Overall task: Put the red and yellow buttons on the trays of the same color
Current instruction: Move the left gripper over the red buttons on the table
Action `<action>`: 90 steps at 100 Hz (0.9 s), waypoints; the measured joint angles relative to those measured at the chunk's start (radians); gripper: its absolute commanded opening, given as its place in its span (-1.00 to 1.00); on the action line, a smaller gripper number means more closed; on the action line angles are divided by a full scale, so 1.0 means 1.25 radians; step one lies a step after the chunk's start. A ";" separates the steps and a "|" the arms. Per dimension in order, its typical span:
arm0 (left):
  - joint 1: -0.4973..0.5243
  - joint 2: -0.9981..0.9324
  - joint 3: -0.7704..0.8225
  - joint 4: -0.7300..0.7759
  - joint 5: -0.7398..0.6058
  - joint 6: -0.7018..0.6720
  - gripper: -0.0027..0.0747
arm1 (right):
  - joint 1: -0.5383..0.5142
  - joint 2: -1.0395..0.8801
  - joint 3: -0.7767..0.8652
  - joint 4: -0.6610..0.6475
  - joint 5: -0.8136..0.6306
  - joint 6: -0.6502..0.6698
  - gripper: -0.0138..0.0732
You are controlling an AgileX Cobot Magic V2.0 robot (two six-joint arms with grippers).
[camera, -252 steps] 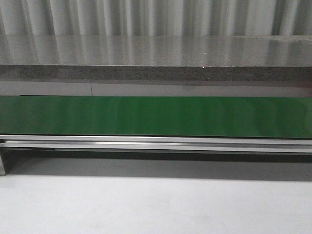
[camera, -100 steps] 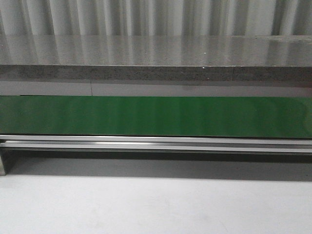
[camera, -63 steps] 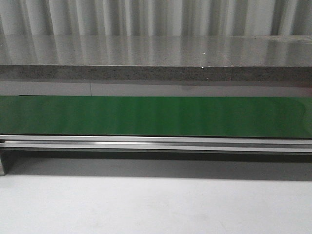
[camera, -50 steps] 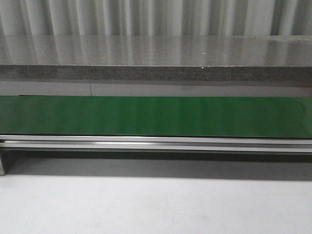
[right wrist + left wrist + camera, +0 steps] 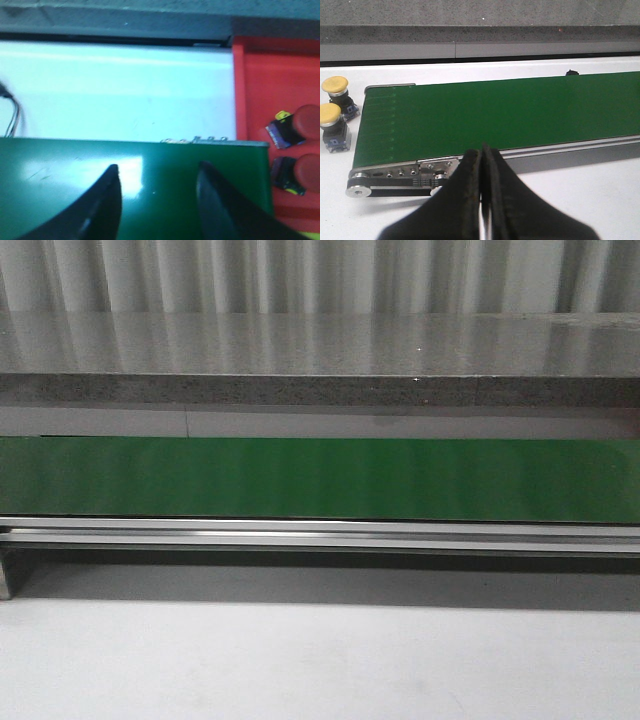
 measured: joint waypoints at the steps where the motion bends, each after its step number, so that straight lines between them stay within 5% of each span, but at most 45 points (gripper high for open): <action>1: 0.000 0.000 0.000 0.000 0.000 0.000 -0.98 | 0.003 -0.005 0.005 0.000 0.000 0.000 -0.26; 14: 0.000 0.000 0.000 0.000 0.000 0.000 -0.98 | 0.065 -0.096 0.094 0.011 0.005 0.000 -0.62; 27: 0.000 0.000 0.000 0.000 0.000 0.000 -0.98 | 0.120 -0.192 0.174 0.037 0.006 0.000 -0.77; 90: 0.000 0.000 0.000 0.000 0.000 0.000 -0.98 | 0.233 -0.708 0.491 0.074 0.034 -0.021 -0.80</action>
